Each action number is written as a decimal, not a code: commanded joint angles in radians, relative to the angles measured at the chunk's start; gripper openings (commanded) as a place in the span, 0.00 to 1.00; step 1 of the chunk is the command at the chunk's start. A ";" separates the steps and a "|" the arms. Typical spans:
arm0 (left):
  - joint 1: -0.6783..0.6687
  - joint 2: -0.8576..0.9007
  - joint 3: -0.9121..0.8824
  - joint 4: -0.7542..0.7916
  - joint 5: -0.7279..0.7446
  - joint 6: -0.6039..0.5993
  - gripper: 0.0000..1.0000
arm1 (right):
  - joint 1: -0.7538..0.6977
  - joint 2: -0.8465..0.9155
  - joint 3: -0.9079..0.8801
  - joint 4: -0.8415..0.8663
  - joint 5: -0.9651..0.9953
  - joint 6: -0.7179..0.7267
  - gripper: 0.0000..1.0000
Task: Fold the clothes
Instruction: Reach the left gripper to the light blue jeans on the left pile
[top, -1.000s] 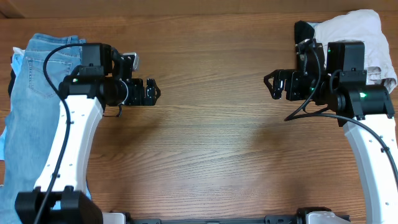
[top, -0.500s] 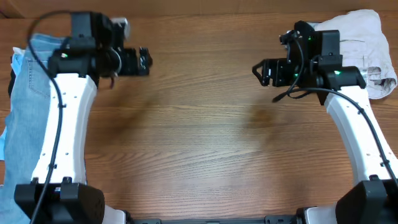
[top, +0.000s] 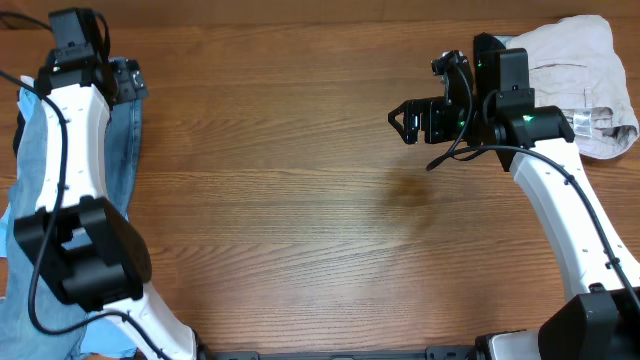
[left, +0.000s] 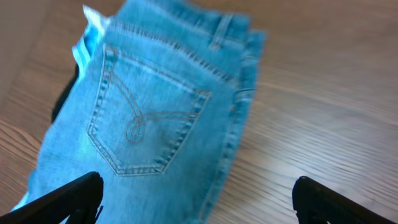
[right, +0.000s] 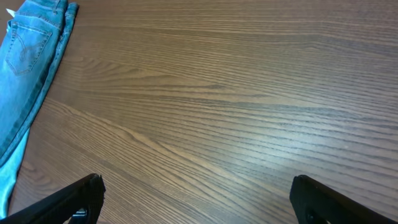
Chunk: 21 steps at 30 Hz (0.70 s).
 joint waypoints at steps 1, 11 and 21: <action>0.006 0.101 0.016 0.069 -0.023 0.008 1.00 | 0.004 -0.011 0.002 0.012 -0.006 -0.001 1.00; 0.003 0.346 0.015 0.239 -0.002 0.003 0.99 | 0.004 -0.001 -0.008 0.058 -0.010 -0.001 0.99; 0.003 0.417 0.015 0.280 -0.008 0.004 0.28 | 0.004 -0.001 -0.008 0.070 -0.009 -0.001 0.98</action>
